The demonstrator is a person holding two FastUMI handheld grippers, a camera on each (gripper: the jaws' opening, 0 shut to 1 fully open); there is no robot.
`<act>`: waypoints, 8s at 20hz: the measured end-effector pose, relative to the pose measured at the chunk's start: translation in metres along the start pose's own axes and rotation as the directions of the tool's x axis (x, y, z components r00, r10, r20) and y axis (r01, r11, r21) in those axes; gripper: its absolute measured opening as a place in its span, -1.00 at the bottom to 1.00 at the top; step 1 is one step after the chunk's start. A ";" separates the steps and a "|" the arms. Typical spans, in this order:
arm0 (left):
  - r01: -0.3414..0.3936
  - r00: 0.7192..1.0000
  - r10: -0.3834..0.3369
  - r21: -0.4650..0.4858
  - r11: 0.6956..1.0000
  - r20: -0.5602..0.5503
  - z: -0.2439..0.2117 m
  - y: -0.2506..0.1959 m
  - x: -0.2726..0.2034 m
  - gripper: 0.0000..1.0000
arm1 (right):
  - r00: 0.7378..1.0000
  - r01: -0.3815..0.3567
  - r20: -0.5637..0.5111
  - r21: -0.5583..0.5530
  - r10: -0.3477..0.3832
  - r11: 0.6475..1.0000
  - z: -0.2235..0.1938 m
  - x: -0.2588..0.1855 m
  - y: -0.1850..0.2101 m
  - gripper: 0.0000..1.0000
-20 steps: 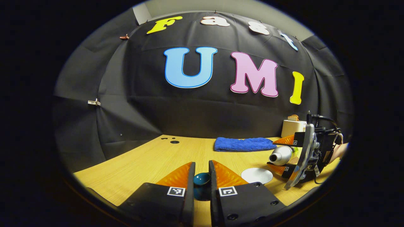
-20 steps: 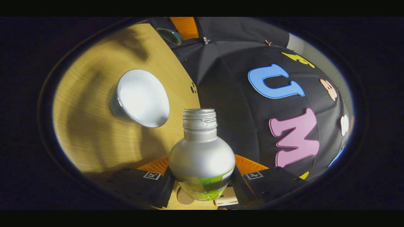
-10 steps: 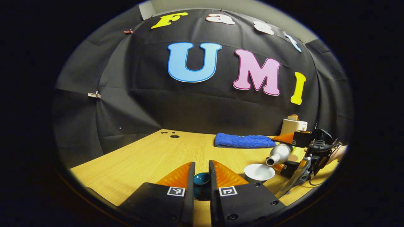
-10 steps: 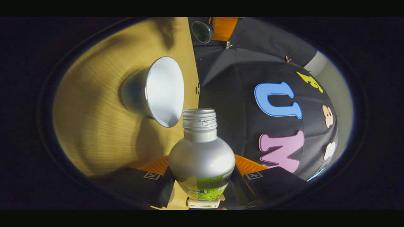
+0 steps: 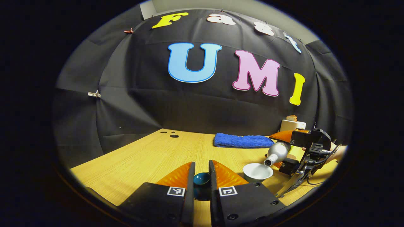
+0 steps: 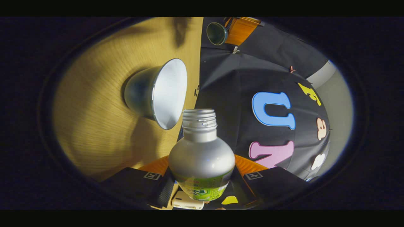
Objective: Open the teacup lid with one hand, grasp the water bottle and pour water into the teacup with the other hand; after pouring, place the water bottle on the coaster and then close the teacup lid.
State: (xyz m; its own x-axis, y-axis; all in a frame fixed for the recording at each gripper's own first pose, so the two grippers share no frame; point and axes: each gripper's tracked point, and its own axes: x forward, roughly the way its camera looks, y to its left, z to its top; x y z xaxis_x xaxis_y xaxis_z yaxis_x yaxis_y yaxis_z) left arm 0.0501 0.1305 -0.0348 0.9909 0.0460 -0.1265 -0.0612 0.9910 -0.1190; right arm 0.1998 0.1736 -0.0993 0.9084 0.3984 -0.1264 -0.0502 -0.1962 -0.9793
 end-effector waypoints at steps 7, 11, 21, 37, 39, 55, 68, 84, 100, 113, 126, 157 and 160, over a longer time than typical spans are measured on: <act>0.001 1.000 -0.001 0.002 1.000 0.003 0.003 -0.001 -0.005 -0.51 | 0.998 0.059 0.006 -0.055 -0.059 0.997 -0.001 0.001 -0.021 0.60; 0.011 1.000 -0.011 0.003 1.000 0.006 0.005 -0.004 -0.008 -0.51 | 0.995 0.098 0.016 -0.104 -0.097 0.990 0.006 0.005 -0.033 0.60; 0.011 1.000 -0.011 0.007 1.000 0.011 0.006 -0.003 -0.014 -0.51 | 0.993 0.117 0.008 -0.136 -0.117 0.984 0.000 0.004 -0.040 0.61; 0.012 1.000 -0.012 0.007 1.000 0.023 0.009 -0.004 -0.021 -0.51 | 0.989 0.149 0.031 -0.197 -0.145 0.969 0.003 -0.001 -0.054 0.60; 0.010 1.000 -0.011 0.009 1.000 0.023 0.009 -0.004 -0.021 -0.51 | 0.989 0.148 0.032 -0.199 -0.145 0.969 0.002 -0.001 -0.054 0.60; 0.016 1.000 -0.016 0.004 1.000 0.021 0.009 -0.005 -0.026 -0.51 | 0.984 0.175 0.062 -0.244 -0.165 0.954 0.008 -0.004 -0.061 0.61; 0.014 1.000 -0.014 0.005 1.000 0.024 0.012 -0.009 -0.028 -0.51 | 0.985 0.167 0.076 -0.268 -0.152 0.949 0.009 -0.003 -0.053 0.60; 0.005 1.000 -0.005 0.000 1.000 0.010 0.008 -0.007 -0.030 -0.51 | 0.984 0.170 0.090 -0.266 -0.151 0.949 0.012 -0.003 -0.051 0.60; -0.012 0.999 0.011 0.026 1.000 0.032 0.018 -0.007 -0.040 -0.51 | 0.989 0.147 0.023 -0.025 -0.147 0.989 -0.001 -0.004 -0.065 0.61; 0.017 0.998 -0.019 0.024 1.000 0.053 0.033 -0.029 -0.049 -0.52 | 0.990 0.102 -0.139 0.748 0.005 0.656 -0.071 -0.033 -0.088 0.63; 0.110 0.992 -0.110 0.004 0.994 0.056 0.040 -0.079 -0.023 -0.52 | 0.978 0.202 -0.200 0.979 0.056 -0.034 -0.158 -0.107 -0.086 0.63; 0.053 0.998 -0.054 -0.017 0.998 -0.033 0.012 -0.072 -0.004 -0.51 | 0.990 0.133 -0.119 0.968 0.077 -0.215 -0.183 0.003 0.013 0.68; 0.057 0.998 -0.057 -0.005 0.998 -0.036 0.014 -0.076 -0.005 -0.51 | 0.990 0.133 -0.118 0.960 0.074 -0.245 -0.185 0.001 0.015 0.70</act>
State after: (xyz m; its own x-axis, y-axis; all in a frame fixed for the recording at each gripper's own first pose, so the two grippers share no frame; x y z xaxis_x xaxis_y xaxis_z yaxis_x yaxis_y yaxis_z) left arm 0.0515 0.0564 -0.0115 0.9879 -0.0152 -0.1545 -0.0053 0.9913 -0.1312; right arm 0.2771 0.0056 -0.0846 0.9449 0.2745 -0.1786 -0.2657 0.9614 0.0715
